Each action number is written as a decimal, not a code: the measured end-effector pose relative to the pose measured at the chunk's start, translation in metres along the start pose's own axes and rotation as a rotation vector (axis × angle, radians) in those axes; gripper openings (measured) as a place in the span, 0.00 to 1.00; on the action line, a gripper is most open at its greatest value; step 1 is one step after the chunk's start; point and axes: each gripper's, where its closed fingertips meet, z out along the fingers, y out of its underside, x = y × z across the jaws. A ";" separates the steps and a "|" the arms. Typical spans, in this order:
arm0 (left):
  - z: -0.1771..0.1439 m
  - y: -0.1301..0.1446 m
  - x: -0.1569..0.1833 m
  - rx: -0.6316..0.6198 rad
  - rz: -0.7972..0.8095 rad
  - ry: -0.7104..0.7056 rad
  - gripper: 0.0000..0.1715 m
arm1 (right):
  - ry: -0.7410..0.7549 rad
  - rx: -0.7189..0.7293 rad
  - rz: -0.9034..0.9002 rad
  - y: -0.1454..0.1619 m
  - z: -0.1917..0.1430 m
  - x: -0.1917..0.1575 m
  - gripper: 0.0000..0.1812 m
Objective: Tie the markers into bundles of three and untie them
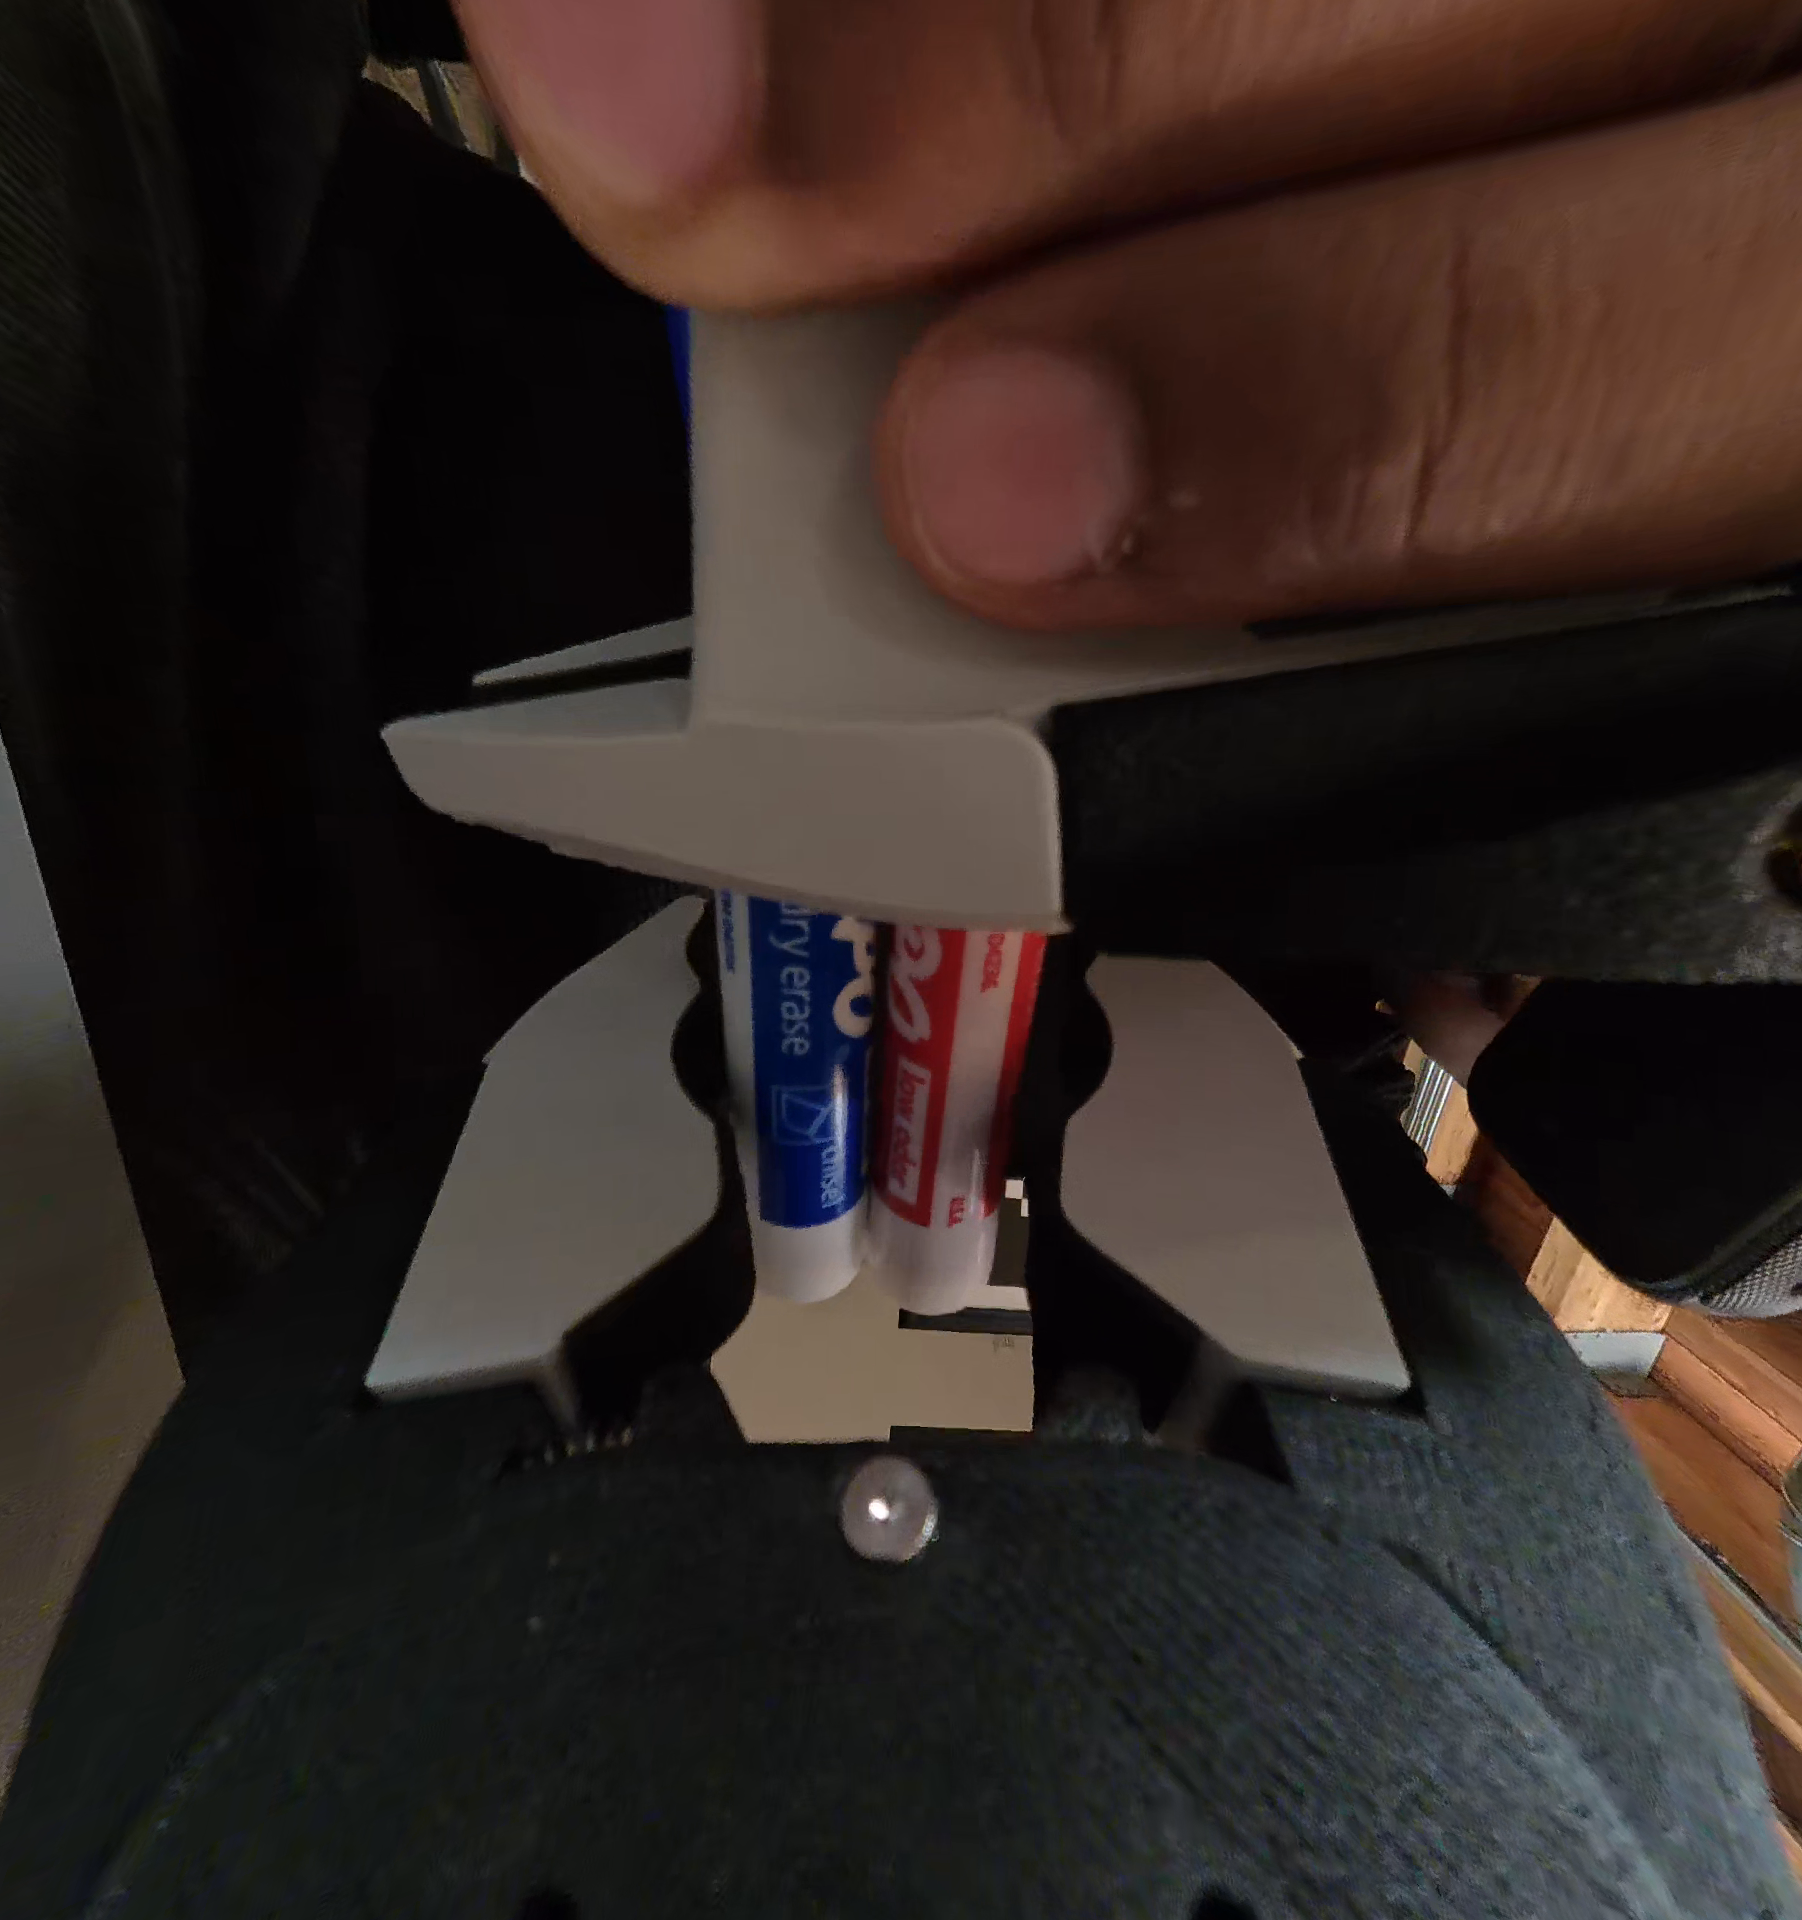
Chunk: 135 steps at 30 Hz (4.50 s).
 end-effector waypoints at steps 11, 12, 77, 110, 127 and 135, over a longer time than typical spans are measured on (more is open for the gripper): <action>0.000 0.002 -0.001 -0.014 -0.001 0.046 0.27 | -0.009 -0.006 -0.015 -0.004 0.002 0.001 0.08; -0.001 0.003 -0.001 -0.016 0.002 0.055 0.27 | -0.010 -0.004 -0.015 -0.005 0.002 0.001 0.08; -0.099 -0.017 -0.056 0.880 0.581 -1.662 0.26 | 0.344 1.361 0.890 -0.043 -0.070 0.047 0.26; -0.103 -0.015 -0.081 0.822 0.483 -1.656 0.26 | 0.191 1.304 1.079 -0.028 -0.046 0.054 0.12; -0.107 -0.013 -0.083 0.839 0.466 -1.650 0.26 | 0.173 1.198 1.021 -0.039 -0.031 0.046 0.11; -0.107 -0.013 -0.083 0.839 0.467 -1.650 0.26 | 0.204 1.181 0.992 -0.039 -0.031 0.046 0.17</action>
